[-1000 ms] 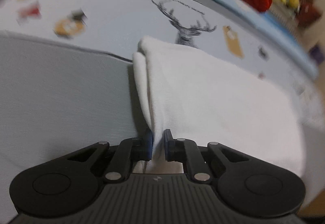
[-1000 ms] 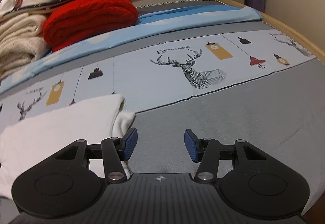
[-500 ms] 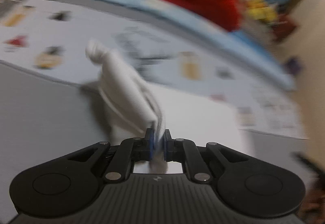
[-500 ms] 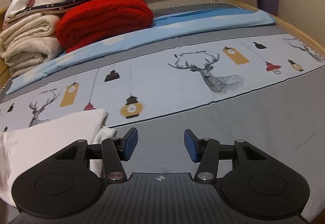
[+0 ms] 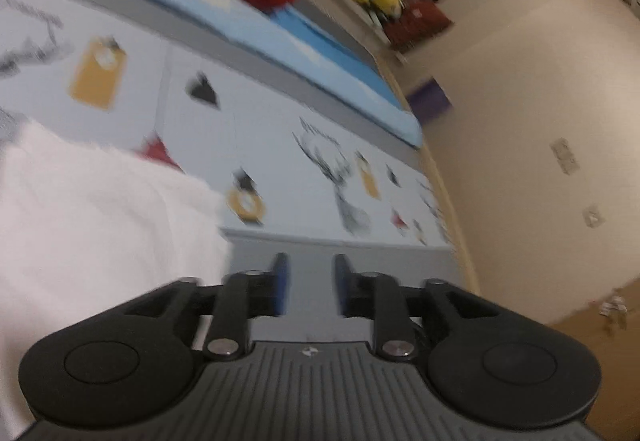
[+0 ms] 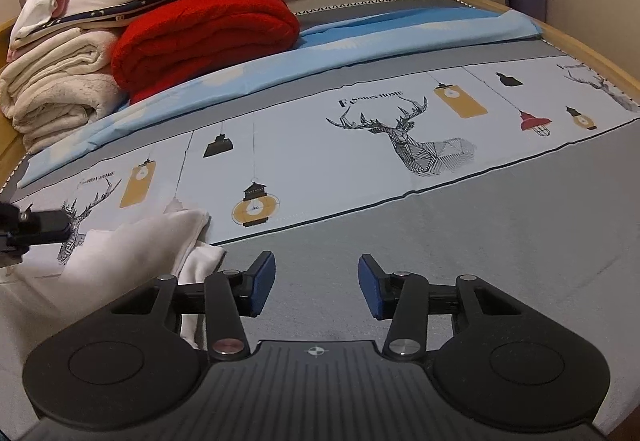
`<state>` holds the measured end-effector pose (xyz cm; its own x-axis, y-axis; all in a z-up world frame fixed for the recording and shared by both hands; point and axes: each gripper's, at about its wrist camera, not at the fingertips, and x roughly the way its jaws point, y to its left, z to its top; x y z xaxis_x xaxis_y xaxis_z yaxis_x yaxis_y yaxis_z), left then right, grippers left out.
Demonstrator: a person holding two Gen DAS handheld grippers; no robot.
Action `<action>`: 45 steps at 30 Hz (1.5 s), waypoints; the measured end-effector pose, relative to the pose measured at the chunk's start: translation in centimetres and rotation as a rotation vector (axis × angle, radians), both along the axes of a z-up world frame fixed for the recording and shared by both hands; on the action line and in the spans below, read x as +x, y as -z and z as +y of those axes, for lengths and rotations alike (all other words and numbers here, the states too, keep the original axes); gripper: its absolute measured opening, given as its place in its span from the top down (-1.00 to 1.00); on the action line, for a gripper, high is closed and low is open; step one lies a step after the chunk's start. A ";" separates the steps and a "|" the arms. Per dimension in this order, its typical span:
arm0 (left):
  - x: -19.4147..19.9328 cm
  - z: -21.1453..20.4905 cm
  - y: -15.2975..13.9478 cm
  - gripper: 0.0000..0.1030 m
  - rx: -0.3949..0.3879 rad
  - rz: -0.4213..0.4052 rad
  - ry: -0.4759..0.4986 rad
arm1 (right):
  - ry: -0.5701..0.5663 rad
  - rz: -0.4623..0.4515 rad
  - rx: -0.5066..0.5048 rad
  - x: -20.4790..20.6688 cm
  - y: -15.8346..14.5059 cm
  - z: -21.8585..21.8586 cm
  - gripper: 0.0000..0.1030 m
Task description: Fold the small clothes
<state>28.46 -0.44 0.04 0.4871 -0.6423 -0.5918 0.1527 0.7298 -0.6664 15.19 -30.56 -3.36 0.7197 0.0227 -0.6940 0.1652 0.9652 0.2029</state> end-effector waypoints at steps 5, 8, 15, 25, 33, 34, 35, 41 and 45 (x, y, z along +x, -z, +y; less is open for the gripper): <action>0.1 4.5 1.4 0.38 0.124 0.098 -0.109 | -0.021 0.012 0.057 0.7 0.4 0.7 0.07; 0.0 6.3 2.6 0.38 0.245 0.128 -0.082 | -0.045 0.014 0.124 1.7 0.7 2.3 0.07; -2.1 10.8 5.7 0.38 0.357 0.166 -0.014 | -0.099 0.061 0.248 5.9 2.4 7.0 0.07; -2.8 11.7 5.4 0.38 0.430 0.156 0.061 | -0.086 0.185 0.286 12.1 7.4 11.2 0.09; -2.7 10.6 5.4 0.38 0.455 0.155 0.085 | -0.123 -0.011 0.277 11.6 4.9 11.2 0.93; -2.7 10.3 5.6 0.38 0.458 0.156 0.093 | -0.113 -0.073 0.279 11.2 4.0 10.9 0.93; -2.8 10.0 5.8 0.38 0.464 0.160 0.105 | -0.091 -0.106 0.253 10.9 3.4 10.5 0.93; -3.2 8.9 6.7 0.38 0.518 0.169 0.124 | 0.041 0.110 0.196 11.4 6.3 8.0 0.81; -3.2 8.7 6.1 0.28 0.495 0.149 0.106 | -0.045 0.088 0.250 9.5 5.1 7.1 0.23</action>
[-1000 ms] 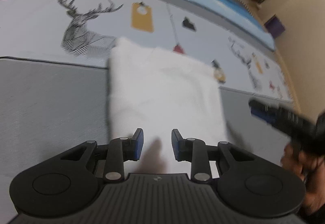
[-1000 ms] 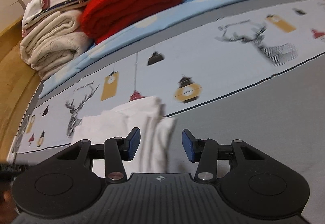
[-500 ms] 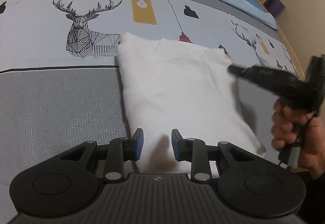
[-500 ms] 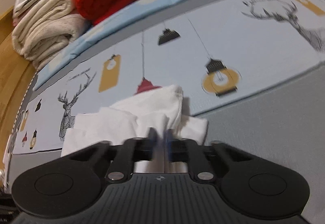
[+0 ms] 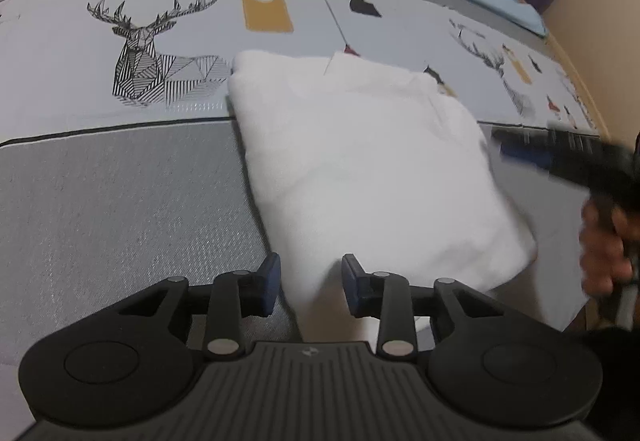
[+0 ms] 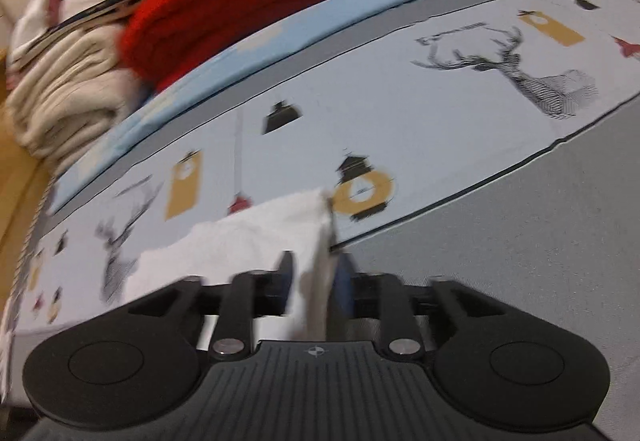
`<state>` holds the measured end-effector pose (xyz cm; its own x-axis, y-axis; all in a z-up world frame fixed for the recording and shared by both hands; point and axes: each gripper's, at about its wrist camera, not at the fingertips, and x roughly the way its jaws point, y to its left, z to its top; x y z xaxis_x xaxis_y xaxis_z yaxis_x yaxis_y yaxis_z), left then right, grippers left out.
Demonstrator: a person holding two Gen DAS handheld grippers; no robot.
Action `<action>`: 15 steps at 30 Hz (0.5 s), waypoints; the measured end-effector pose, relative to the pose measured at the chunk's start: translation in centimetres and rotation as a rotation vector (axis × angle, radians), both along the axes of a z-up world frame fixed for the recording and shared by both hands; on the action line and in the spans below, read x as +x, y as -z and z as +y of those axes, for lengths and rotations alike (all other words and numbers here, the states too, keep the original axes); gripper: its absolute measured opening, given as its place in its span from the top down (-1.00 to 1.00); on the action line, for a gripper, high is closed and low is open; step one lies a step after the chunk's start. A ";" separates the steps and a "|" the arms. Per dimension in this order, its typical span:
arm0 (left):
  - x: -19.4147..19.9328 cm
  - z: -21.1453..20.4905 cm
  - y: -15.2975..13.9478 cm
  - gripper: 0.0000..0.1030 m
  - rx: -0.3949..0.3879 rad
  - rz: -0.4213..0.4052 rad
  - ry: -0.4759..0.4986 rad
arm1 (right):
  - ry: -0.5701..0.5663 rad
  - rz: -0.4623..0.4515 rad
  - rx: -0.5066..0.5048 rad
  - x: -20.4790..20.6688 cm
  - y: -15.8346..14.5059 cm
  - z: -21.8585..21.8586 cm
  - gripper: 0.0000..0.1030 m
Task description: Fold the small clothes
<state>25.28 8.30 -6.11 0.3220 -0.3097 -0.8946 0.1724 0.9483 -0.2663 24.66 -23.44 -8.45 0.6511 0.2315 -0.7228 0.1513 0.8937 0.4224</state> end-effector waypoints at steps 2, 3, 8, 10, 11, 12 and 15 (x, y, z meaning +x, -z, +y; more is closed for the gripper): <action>-0.1 -0.4 0.1 0.28 0.004 0.004 0.008 | -0.087 0.047 0.054 -0.7 0.2 -0.1 0.19; -0.2 -0.7 0.1 0.27 0.011 0.005 0.015 | -0.126 0.077 0.084 -1.2 0.3 -0.3 0.19; -0.8 -2.3 0.7 0.14 0.034 0.022 0.089 | -0.315 0.177 0.044 -3.6 1.1 0.0 0.19; -1.4 -3.0 1.0 0.05 0.065 0.021 0.143 | -0.346 0.182 0.037 -4.5 0.9 -0.1 0.19; -1.7 -3.4 1.3 0.05 0.089 0.024 0.175 | -0.356 0.183 0.043 -5.0 0.8 -0.2 0.19; -2.1 -3.8 1.7 0.05 0.111 0.026 0.206 | -0.368 0.185 0.048 -5.3 0.7 -0.3 0.23; -3.1 -4.8 2.9 0.09 0.186 0.026 0.283 | -0.396 0.182 0.038 -6.1 0.6 -0.4 0.55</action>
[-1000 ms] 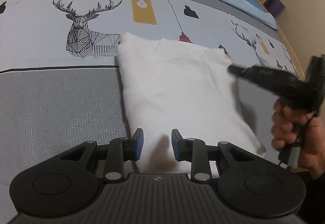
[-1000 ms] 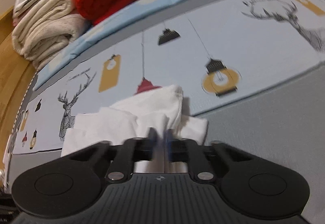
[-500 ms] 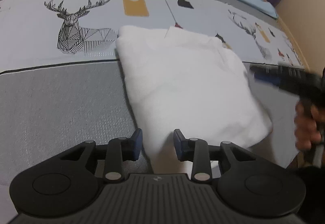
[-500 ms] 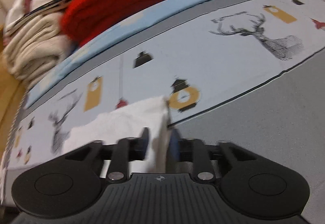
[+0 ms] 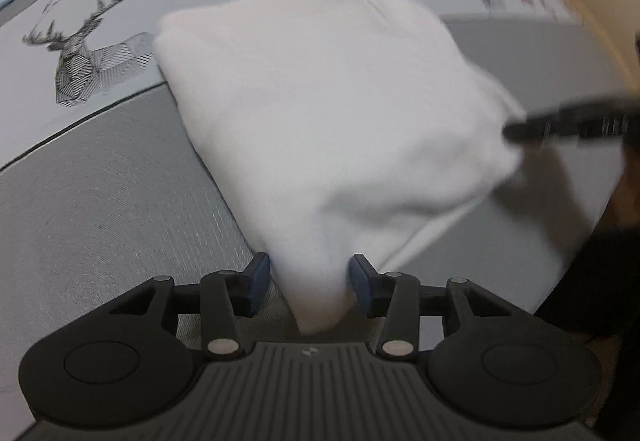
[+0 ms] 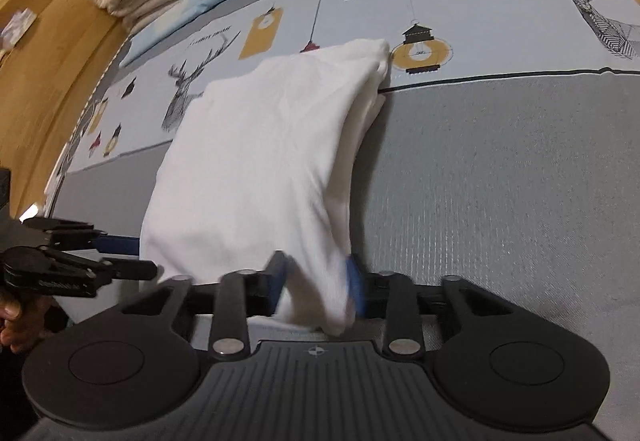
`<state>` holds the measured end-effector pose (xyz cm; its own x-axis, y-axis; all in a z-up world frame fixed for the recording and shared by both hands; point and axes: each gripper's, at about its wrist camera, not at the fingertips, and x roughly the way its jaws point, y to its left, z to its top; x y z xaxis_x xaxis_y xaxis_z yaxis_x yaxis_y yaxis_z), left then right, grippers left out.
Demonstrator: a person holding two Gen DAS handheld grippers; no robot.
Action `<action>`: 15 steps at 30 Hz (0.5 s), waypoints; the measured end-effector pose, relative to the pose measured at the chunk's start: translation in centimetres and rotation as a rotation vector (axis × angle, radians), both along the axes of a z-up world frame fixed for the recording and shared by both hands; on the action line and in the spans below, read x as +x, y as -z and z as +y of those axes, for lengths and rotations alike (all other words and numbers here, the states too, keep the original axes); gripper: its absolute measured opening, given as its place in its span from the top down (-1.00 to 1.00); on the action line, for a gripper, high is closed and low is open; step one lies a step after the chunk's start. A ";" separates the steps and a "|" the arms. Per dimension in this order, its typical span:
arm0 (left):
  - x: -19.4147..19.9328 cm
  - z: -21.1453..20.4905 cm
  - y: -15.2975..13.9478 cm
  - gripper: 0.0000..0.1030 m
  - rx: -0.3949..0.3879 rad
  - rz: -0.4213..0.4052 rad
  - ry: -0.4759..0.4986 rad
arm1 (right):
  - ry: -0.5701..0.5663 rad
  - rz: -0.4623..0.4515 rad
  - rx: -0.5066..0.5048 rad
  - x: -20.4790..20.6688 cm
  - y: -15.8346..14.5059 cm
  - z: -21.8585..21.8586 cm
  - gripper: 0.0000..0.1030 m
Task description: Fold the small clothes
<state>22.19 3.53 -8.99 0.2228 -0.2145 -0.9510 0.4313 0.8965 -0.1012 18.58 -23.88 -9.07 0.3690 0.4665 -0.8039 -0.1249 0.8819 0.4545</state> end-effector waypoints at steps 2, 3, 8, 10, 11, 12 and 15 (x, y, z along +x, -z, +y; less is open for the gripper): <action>-0.3 -0.1 0.7 0.55 0.033 -0.014 0.025 | -0.009 -0.001 -0.004 -0.2 0.0 -0.1 0.82; -0.4 0.0 0.7 0.71 0.030 -0.020 0.032 | -0.009 -0.007 0.007 -0.3 -0.2 -0.3 0.84; -0.7 2.4 -1.5 0.79 -0.075 -0.043 0.014 | 0.096 -0.049 0.288 -0.9 -2.4 -3.6 0.87; -0.9 2.6 -0.9 0.80 -0.073 -0.006 0.046 | 0.087 -0.025 0.292 -1.0 -2.3 -3.9 0.87; -1.1 2.3 -0.2 0.80 -0.048 0.021 0.077 | 0.061 0.011 0.228 -1.0 -1.7 -3.4 0.87; -1.3 1.8 0.3 0.79 -0.011 0.032 0.112 | 0.033 0.050 0.153 -1.0 -0.9 -2.9 0.87; -1.1 1.9 -1.0 0.69 -0.046 -0.004 0.134 | -0.041 0.125 0.001 -1.0 1.0 -1.1 0.83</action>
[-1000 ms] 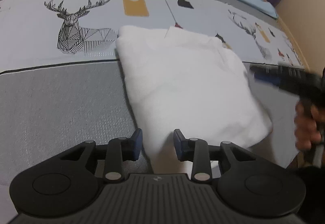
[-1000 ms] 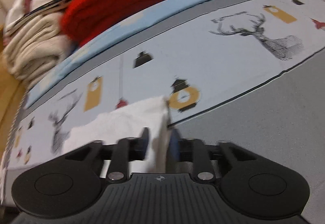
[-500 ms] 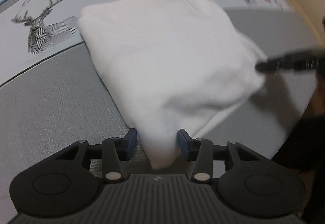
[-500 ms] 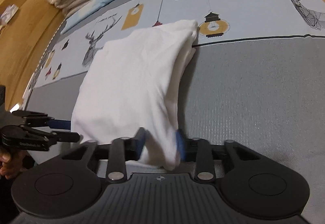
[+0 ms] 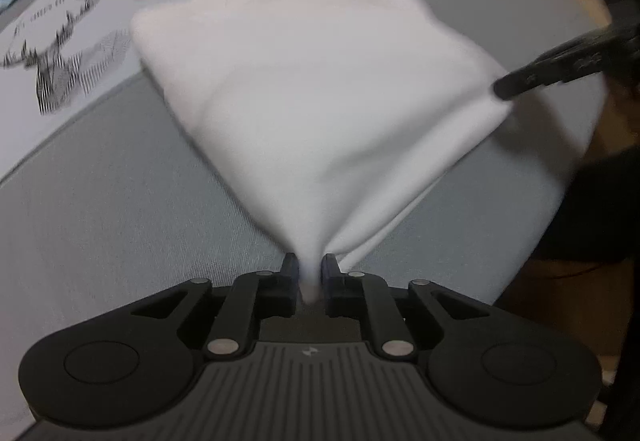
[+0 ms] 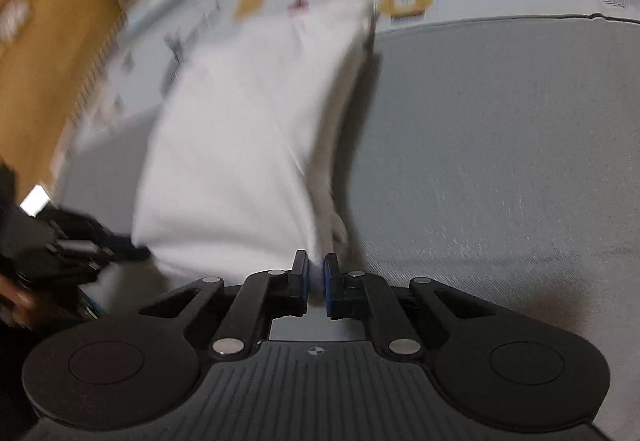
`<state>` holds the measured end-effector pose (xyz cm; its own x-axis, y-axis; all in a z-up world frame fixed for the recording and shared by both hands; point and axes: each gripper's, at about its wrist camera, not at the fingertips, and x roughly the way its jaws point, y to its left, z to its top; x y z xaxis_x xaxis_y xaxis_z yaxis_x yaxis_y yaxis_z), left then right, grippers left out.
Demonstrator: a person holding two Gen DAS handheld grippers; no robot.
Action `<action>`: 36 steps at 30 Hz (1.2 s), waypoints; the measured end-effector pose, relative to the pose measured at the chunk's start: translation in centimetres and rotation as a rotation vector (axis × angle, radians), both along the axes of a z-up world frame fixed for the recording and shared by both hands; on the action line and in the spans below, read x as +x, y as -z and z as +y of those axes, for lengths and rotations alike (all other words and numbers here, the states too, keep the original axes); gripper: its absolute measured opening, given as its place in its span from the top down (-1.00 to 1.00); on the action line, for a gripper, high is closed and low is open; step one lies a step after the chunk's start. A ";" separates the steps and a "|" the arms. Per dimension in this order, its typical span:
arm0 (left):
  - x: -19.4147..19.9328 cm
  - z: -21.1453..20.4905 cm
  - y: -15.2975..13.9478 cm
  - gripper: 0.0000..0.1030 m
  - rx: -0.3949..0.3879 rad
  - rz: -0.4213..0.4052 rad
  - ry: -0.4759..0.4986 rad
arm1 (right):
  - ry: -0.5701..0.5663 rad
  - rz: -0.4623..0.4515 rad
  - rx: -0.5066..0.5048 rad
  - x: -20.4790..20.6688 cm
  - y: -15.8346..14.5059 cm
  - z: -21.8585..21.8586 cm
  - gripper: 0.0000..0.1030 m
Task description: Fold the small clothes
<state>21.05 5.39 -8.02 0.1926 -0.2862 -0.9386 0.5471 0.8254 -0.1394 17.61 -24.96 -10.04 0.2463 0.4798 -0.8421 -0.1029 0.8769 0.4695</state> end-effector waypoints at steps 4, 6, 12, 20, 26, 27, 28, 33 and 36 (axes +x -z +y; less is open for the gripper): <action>1.4 2.2 -3.7 0.59 -0.177 -0.115 -0.135 | 0.045 -0.090 -0.034 0.0 -2.1 -0.2 0.57; 2.1 2.2 -3.9 0.59 -0.210 -0.123 -0.181 | 0.071 -0.138 -0.035 -0.1 -3.0 -0.3 0.44; 2.8 -0.9 1.0 0.61 -0.058 -0.061 -0.099 | 0.066 -0.214 0.051 1.1 -2.6 0.8 0.44; 4.7 2.9 -0.8 0.16 -0.251 -0.084 -0.316 | 0.043 -0.096 -0.042 2.8 -0.8 2.2 0.21; 8.1 4.2 1.2 -0.24 -0.192 -0.037 -0.521 | 0.201 -0.173 0.035 4.4 -1.7 0.5 0.04; 8.6 4.4 1.6 -0.27 -0.187 -0.026 -0.539 | 0.213 -0.163 0.035 4.7 -1.4 0.6 0.04; 8.9 4.4 2.0 -0.28 -0.187 -0.012 -0.555 | 0.224 -0.153 0.032 5.2 -1.0 0.8 0.03; 9.2 4.4 3.0 -0.49 -0.188 0.018 -0.573 | 0.262 -0.091 0.037 7.0 1.0 2.0 -0.18; 9.9 4.3 4.0 -0.49 -0.206 0.048 -0.577 | 0.264 -0.064 0.028 7.5 2.1 2.6 -0.25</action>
<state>30.99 9.66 -12.00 0.3298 -0.3250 -0.8863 0.0092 0.9399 -0.3413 25.10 -22.39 -12.15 0.4182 0.4147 -0.8082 0.0976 0.8640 0.4939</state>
